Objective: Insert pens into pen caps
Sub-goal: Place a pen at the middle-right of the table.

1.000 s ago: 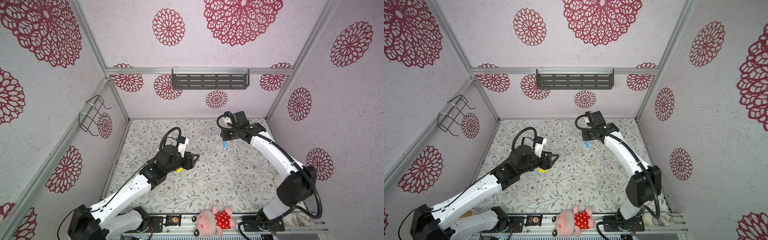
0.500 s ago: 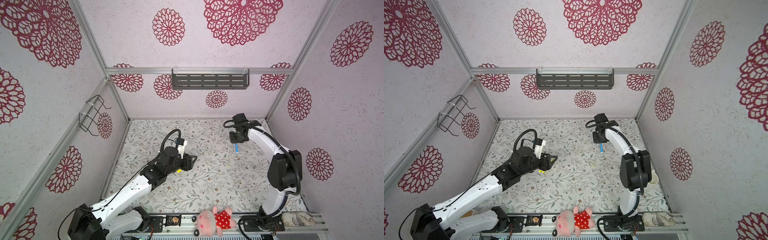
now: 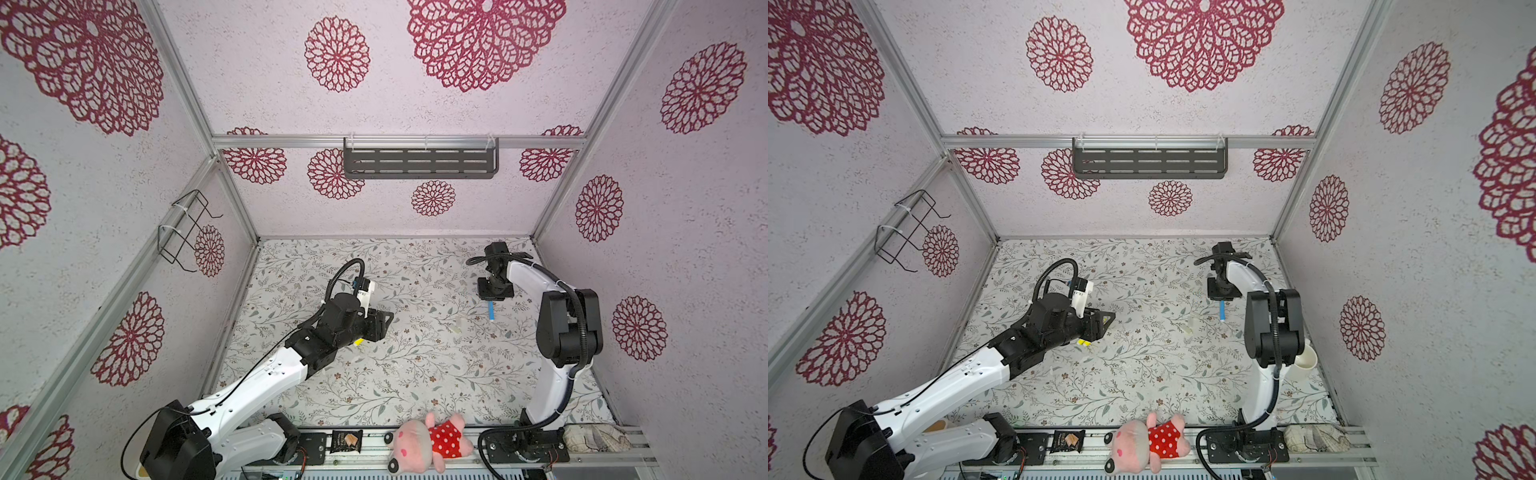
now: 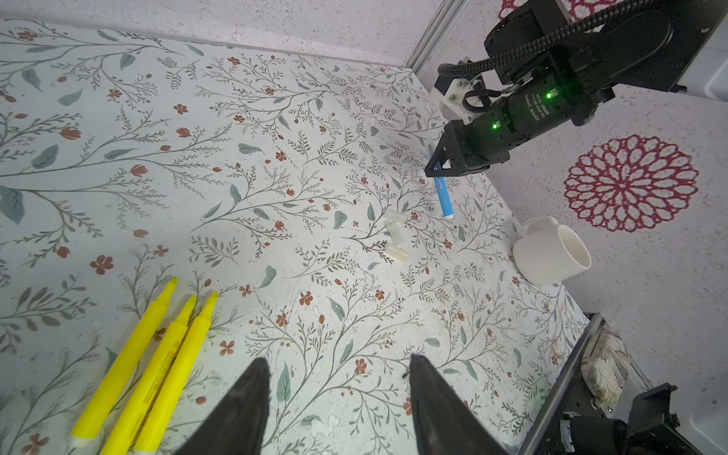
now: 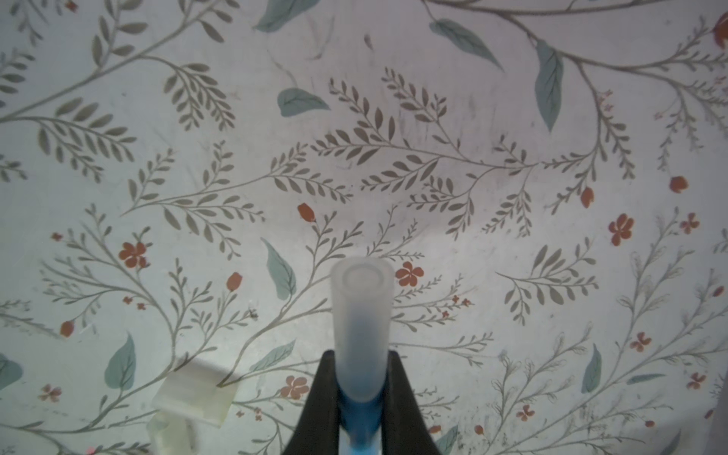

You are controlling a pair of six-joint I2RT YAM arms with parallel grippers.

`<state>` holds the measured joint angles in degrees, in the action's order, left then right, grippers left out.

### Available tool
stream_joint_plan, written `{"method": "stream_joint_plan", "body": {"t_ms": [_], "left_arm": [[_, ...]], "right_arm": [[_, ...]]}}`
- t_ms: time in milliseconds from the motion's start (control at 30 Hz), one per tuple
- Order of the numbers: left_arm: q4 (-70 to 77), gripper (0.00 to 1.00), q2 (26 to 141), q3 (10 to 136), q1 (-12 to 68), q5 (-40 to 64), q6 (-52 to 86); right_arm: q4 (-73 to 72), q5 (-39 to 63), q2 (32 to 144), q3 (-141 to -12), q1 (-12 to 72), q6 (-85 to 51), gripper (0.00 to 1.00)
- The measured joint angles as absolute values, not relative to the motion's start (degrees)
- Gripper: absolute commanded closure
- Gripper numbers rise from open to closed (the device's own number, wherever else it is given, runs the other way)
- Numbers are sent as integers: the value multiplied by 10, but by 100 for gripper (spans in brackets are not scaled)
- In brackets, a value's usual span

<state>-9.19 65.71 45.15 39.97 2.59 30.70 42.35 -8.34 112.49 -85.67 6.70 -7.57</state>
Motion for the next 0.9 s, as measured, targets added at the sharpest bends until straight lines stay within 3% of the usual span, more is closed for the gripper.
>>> {"method": "stream_joint_plan", "body": {"t_ms": [500, 900], "left_arm": [[-99, 41, 675, 451, 399, 18, 307], [-103, 40, 675, 451, 397, 9, 308]], "right_arm": [[414, -95, 1172, -867, 48, -75, 100], [411, -106, 1173, -867, 48, -75, 90]]}}
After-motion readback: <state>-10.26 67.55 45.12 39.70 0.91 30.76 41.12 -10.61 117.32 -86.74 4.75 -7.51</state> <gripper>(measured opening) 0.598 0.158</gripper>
